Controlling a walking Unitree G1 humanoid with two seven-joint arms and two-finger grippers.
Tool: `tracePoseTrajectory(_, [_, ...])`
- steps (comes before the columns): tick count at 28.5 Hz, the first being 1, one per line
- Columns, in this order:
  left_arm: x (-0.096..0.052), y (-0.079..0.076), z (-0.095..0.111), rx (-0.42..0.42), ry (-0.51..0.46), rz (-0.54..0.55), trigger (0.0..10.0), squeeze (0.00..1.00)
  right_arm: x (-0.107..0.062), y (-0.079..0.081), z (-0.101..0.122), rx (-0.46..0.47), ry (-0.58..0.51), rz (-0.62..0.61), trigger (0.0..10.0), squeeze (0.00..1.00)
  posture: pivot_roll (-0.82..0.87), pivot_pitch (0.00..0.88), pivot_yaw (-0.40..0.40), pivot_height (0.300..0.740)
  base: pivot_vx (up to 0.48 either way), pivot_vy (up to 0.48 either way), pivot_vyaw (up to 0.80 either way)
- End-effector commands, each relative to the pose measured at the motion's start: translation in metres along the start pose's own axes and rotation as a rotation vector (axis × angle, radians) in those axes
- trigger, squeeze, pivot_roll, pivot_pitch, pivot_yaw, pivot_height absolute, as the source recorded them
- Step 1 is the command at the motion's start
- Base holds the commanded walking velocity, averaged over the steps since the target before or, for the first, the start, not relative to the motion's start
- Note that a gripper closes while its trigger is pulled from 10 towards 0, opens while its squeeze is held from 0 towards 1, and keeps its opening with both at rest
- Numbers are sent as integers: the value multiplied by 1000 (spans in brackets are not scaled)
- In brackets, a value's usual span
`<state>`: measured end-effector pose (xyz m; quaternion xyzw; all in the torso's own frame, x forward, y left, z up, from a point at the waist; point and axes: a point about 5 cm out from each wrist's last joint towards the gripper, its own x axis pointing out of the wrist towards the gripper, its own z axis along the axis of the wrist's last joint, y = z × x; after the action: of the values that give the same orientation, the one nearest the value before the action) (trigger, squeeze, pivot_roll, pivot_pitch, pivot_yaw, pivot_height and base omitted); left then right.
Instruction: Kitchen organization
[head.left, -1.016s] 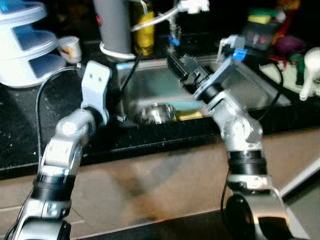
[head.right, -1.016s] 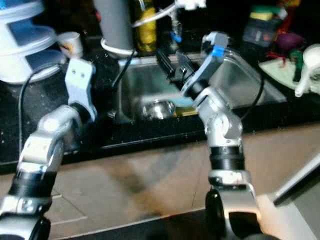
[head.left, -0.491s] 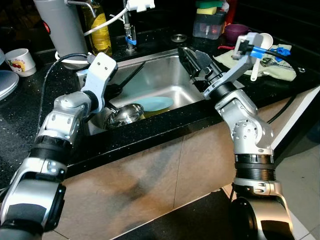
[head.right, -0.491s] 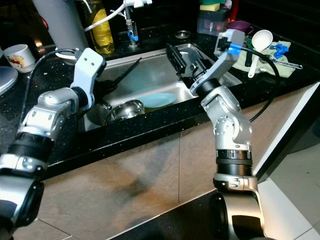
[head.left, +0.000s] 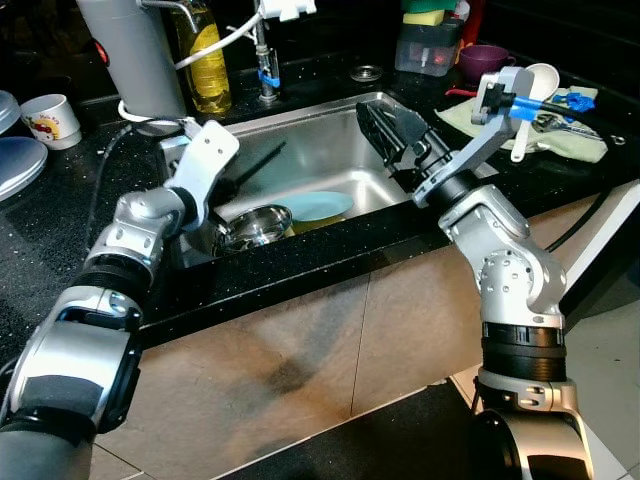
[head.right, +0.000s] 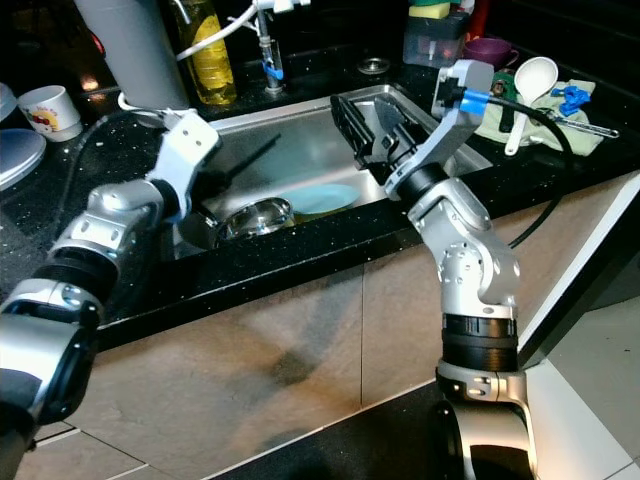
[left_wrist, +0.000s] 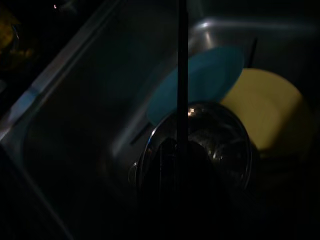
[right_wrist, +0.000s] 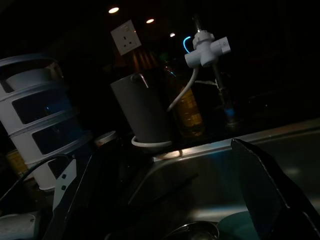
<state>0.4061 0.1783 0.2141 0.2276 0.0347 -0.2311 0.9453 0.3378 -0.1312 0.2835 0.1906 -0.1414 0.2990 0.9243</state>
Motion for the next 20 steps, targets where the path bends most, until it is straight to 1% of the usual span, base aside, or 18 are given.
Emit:
tracePoseTrajectory(1, [2,0,4,-25,-41,6,10000,0,-3,1,-1,7,14,-3,10000,0,-88,69,50,740,0,0,0])
tracePoseTrajectory(2, [3,-1,5,-42,-53,8,10000,0,-4,2,0,8,17,-6,10000,0,-92,74,49,740,0,0,0])
tracePoseTrajectory(7, [6,-7,2,-65,-68,-8,10000,0,-8,7,-1,10,36,-9,10000,0,-110,102,46,740,0,0,0])
tracePoseTrajectory(14, [6,-13,-2,-63,-85,-14,10000,0,-13,9,-2,10,57,-15,10000,0,-123,117,39,740,0,0,0])
tracePoseTrajectory(16, [9,-19,-4,-50,-87,-19,10000,0,-21,7,0,9,64,-17,10000,0,-131,122,38,740,0,0,0])
tracePoseTrajectory(17, [9,-19,-4,-50,-87,-19,10000,0,-21,7,0,9,64,-17,10000,0,-131,122,38,740,0,0,0])
tracePoseTrajectory(18, [9,-20,-6,-61,-87,-24,10000,75,-22,6,0,10,67,-18,10000,0,-132,124,37,740,0,0,0])
tracePoseTrajectory(19, [8,-20,-8,-65,-86,-26,10000,675,-21,7,-1,11,73,-19,10000,0,-134,125,37,740,0,0,0])
tracePoseTrajectory(20, [8,-20,-8,-65,-86,-26,10000,675,-21,7,-1,11,73,-19,10000,0,-134,125,37,740,0,0,0])
